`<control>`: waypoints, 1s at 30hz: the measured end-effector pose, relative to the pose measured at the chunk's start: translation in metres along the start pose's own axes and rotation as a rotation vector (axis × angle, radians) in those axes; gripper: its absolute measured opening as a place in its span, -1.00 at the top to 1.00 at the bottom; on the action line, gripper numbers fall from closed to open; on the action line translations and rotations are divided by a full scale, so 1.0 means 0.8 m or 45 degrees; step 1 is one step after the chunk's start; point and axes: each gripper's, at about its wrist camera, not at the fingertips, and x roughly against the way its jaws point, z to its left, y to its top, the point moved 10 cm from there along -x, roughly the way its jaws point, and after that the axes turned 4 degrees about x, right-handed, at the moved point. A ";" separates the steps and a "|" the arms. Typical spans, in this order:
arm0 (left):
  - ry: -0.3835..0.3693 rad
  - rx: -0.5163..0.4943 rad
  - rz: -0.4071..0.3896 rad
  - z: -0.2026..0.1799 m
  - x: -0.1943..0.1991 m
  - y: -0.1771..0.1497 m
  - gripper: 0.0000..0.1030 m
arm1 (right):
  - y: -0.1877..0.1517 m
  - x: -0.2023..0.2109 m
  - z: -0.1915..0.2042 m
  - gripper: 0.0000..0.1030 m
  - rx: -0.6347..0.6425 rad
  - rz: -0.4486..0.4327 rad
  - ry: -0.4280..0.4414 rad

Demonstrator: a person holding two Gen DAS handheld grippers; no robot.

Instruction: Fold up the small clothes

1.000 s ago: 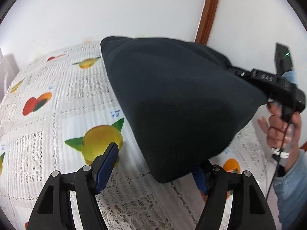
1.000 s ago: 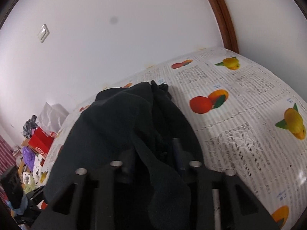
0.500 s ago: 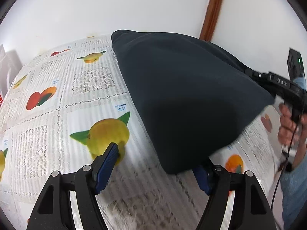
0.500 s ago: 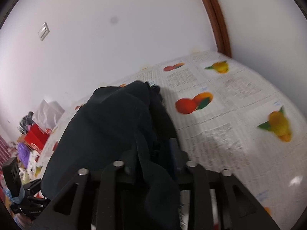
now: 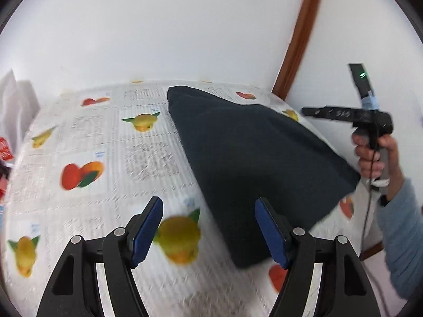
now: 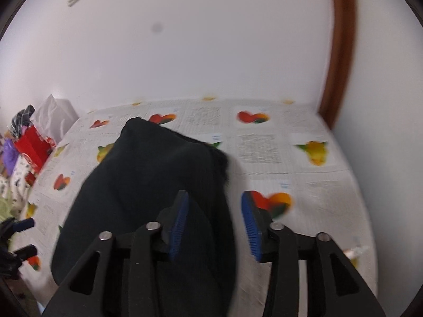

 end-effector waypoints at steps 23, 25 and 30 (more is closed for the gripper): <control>-0.019 -0.037 0.203 -0.012 -0.121 0.018 -0.41 | 0.040 -0.120 -0.021 0.95 0.000 0.029 -0.017; -0.007 -0.051 0.197 -0.013 -0.116 0.016 -0.41 | 0.039 -0.106 -0.026 0.93 -0.030 0.018 -0.016; -0.006 -0.041 0.179 -0.013 -0.095 0.010 -0.37 | 0.011 -0.047 -0.033 0.34 -0.130 0.015 0.042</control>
